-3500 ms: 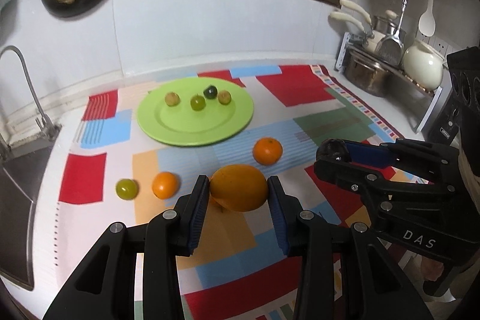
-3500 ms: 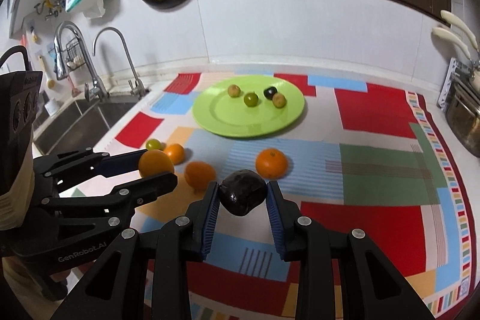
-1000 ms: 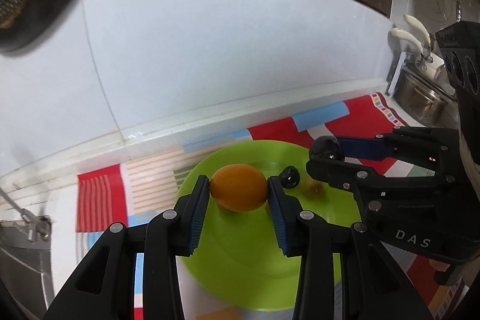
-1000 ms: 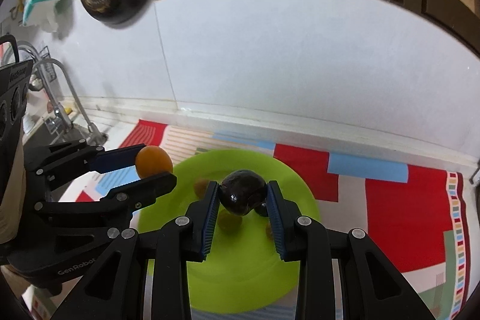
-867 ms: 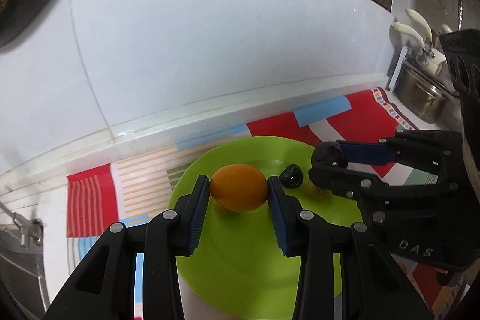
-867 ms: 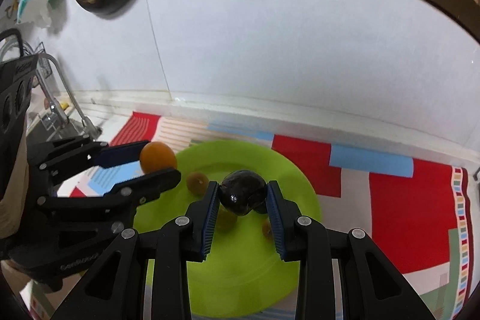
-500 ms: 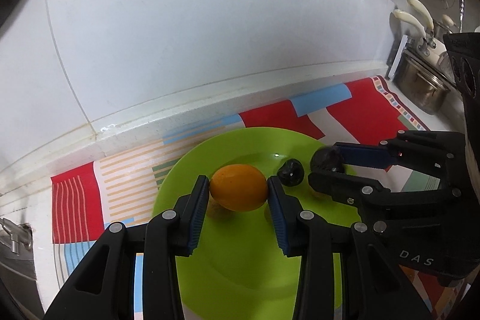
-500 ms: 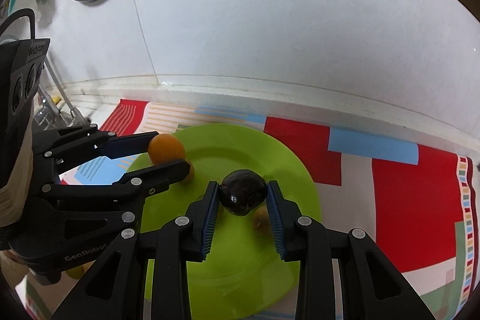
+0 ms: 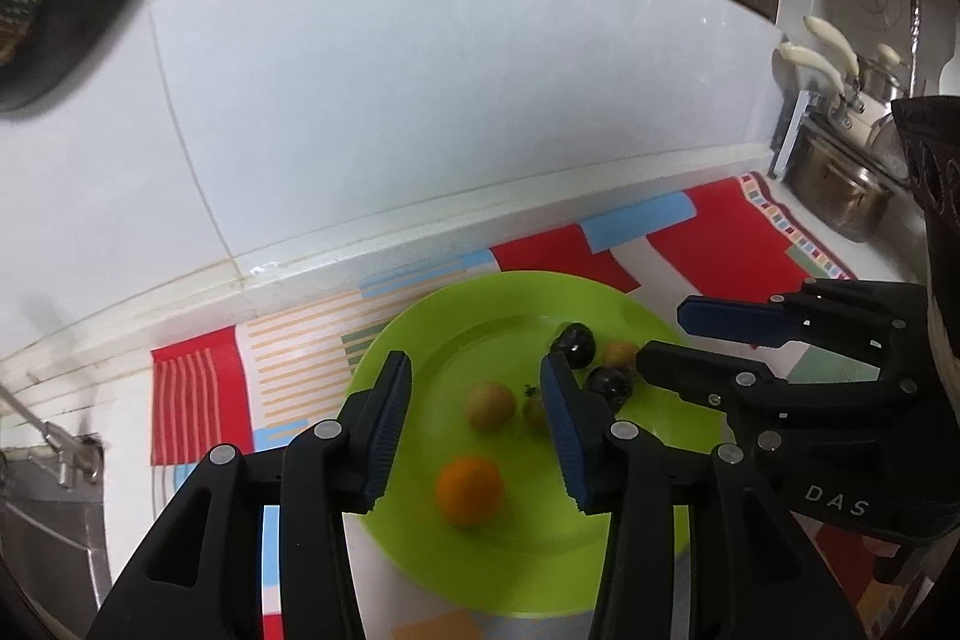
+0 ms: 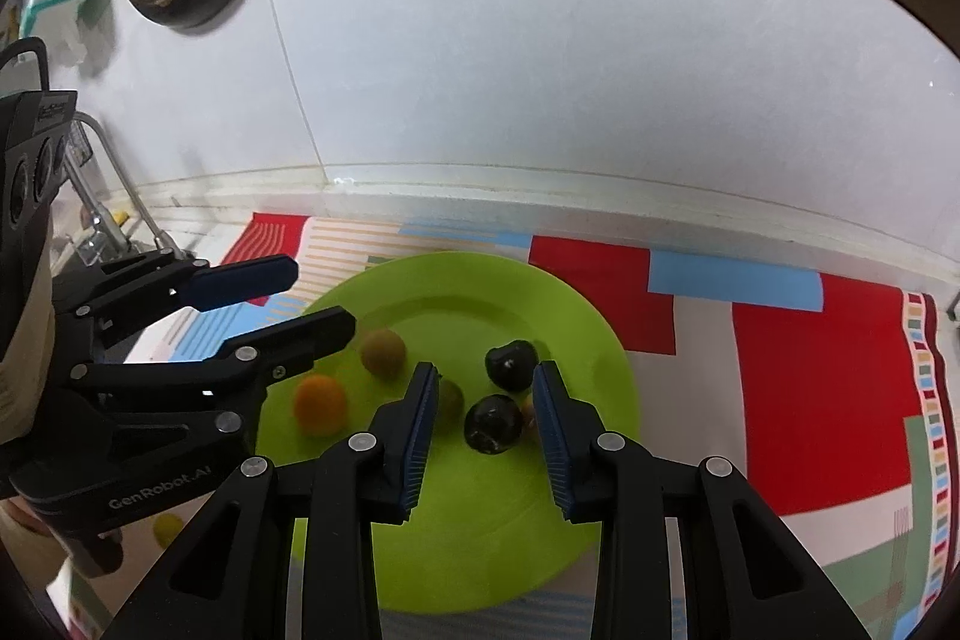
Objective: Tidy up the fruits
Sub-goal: 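Open both tools to drop the fruits onto the green plate, then withdraw both open tools from the plate toward the remaining oranges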
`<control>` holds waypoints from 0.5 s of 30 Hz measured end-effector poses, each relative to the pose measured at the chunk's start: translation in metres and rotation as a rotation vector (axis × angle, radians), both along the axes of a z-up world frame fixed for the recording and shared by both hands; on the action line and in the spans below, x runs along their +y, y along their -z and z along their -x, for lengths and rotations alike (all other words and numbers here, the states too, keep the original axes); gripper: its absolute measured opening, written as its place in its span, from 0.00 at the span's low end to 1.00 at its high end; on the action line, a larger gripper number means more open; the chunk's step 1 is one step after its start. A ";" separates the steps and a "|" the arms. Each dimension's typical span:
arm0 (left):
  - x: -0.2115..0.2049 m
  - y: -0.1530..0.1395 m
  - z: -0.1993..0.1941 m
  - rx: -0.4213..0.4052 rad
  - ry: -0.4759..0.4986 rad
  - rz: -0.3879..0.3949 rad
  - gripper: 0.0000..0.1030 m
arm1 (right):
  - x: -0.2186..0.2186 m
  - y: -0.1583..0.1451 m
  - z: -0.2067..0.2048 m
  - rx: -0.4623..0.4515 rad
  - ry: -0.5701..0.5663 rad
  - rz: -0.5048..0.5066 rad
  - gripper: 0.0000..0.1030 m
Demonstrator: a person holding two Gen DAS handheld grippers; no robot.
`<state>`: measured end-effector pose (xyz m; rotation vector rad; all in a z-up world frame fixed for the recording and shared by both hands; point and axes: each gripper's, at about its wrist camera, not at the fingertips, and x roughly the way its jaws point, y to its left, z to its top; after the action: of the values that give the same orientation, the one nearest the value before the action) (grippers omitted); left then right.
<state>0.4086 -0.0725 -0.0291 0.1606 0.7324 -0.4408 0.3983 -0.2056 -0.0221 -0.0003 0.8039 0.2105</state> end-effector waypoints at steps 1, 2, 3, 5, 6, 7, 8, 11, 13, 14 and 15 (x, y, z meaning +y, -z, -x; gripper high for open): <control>0.002 -0.004 0.005 -0.005 0.000 0.004 0.43 | 0.000 -0.004 0.005 -0.008 0.001 -0.003 0.33; 0.003 -0.007 0.010 -0.011 -0.002 0.007 0.45 | 0.001 -0.007 0.008 -0.014 0.001 -0.004 0.33; 0.004 -0.011 0.014 -0.019 -0.004 0.008 0.45 | 0.002 -0.010 0.012 -0.022 -0.001 -0.005 0.33; 0.007 -0.018 0.024 -0.037 -0.008 0.010 0.46 | 0.003 -0.019 0.021 -0.041 -0.001 -0.004 0.33; 0.008 -0.021 0.029 -0.043 -0.012 0.012 0.46 | 0.004 -0.022 0.025 -0.050 -0.002 -0.003 0.33; 0.010 -0.024 0.033 -0.046 -0.015 0.014 0.47 | 0.006 -0.026 0.030 -0.059 -0.002 -0.001 0.33; 0.011 -0.027 0.037 -0.048 -0.017 0.018 0.48 | 0.007 -0.030 0.035 -0.067 -0.002 -0.002 0.33; 0.016 -0.034 0.050 -0.059 -0.022 0.026 0.48 | 0.011 -0.041 0.049 -0.086 -0.006 -0.007 0.33; 0.019 -0.039 0.059 -0.069 -0.025 0.030 0.49 | 0.014 -0.046 0.058 -0.098 -0.008 -0.008 0.33; 0.020 -0.041 0.064 -0.075 -0.024 0.030 0.50 | 0.016 -0.047 0.062 -0.102 -0.009 -0.008 0.33; 0.022 -0.044 0.069 -0.084 -0.027 0.027 0.50 | 0.018 -0.050 0.067 -0.105 -0.011 -0.011 0.33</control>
<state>0.3393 -0.0503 0.0145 0.1429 0.6456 -0.4158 0.3311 -0.1880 0.0279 -0.0058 0.6980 0.2239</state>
